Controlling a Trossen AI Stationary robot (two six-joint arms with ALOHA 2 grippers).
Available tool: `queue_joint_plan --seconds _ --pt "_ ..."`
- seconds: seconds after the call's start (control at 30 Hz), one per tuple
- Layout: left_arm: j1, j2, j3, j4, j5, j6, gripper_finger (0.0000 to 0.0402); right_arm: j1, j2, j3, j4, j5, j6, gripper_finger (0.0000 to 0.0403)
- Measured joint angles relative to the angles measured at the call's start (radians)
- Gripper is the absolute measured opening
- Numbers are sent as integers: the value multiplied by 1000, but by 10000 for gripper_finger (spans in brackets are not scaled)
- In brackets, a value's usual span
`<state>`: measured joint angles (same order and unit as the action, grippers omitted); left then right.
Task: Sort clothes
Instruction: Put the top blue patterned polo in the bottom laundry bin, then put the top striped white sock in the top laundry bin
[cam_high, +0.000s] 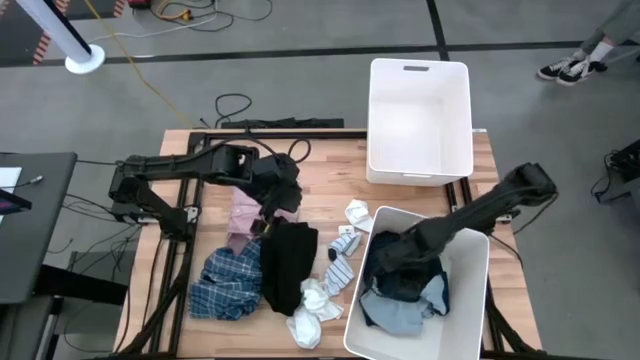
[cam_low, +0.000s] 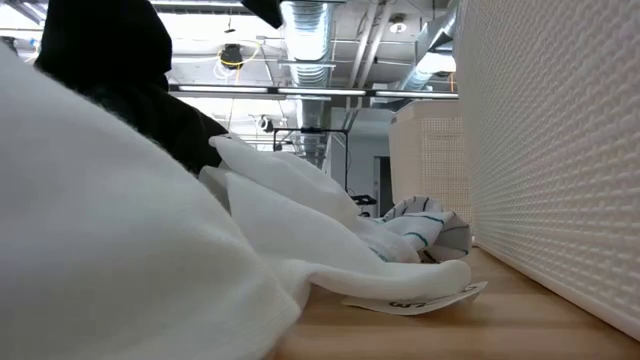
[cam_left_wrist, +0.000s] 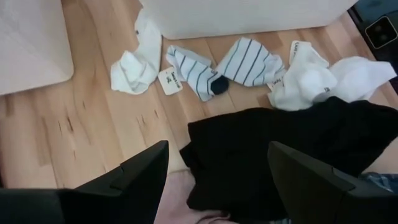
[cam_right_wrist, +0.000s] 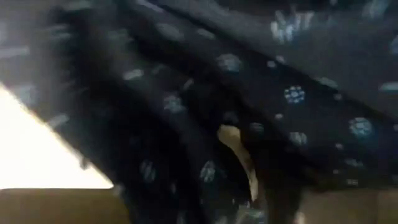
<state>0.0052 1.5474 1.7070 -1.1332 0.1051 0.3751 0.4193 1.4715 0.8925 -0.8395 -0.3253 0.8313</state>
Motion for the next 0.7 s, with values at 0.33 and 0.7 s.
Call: queue_joint_plan --seconds 0.33,0.7 --pt "-3 -19 -182 144 30 -1 270 75 -287 2 145 149 86 260" --pt "-35 -114 -425 374 65 -53 270 116 -434 2 202 289 44 260"
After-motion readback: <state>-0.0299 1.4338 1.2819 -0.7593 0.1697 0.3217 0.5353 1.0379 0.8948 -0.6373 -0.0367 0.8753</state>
